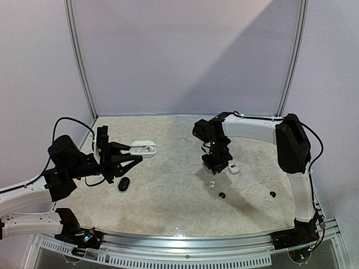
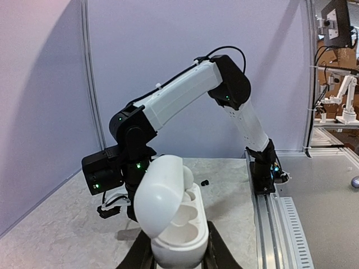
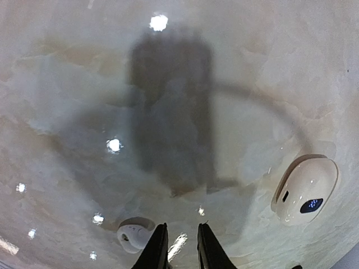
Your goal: Insert the wireless bluetooth earbuds into the charging case
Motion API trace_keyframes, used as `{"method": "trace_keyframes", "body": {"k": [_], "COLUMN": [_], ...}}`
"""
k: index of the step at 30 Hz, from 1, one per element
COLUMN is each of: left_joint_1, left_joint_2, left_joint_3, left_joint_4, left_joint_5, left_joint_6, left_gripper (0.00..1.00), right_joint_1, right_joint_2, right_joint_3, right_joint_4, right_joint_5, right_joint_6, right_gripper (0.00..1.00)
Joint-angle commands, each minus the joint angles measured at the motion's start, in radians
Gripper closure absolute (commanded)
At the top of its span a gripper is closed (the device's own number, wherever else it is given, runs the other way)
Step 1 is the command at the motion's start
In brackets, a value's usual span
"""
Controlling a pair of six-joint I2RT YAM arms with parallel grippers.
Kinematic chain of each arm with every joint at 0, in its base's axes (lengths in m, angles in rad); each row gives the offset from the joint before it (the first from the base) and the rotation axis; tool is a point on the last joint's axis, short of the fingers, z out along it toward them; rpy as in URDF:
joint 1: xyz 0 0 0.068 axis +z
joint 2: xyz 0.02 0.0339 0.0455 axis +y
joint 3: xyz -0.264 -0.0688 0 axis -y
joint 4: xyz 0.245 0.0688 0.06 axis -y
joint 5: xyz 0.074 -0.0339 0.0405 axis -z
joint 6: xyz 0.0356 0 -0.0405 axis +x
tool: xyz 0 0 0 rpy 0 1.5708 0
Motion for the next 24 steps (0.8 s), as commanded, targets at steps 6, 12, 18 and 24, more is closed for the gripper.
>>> {"method": "trace_keyframes", "body": {"k": [6,12,18,24], "left_joint_1": [0.013,0.013,0.013,0.013], "left_joint_2": [-0.012,-0.008,-0.008,-0.013], "left_joint_3": [-0.009,-0.012,-0.011,-0.009], "left_joint_4": [-0.014,-0.003,-0.004,-0.010], "left_joint_5": [-0.001,0.003,0.003,0.003], "left_joint_6": [0.012,0.011,0.013,0.019], "left_gripper": [1.00,1.00,1.00,1.00], "right_joint_1": [-0.017,-0.017,-0.017,-0.018], "right_joint_2": [0.007,-0.026,0.003,0.012], "right_joint_3": [-0.141,-0.188,-0.135,-0.125], "right_joint_4": [0.125,0.168,0.163,0.225], "right_joint_5": [-0.144,-0.133,-0.086,-0.174], "right_joint_6": [-0.061,-0.024,-0.027,-0.031], "right_gripper": [0.88,0.89,0.92,0.92]}}
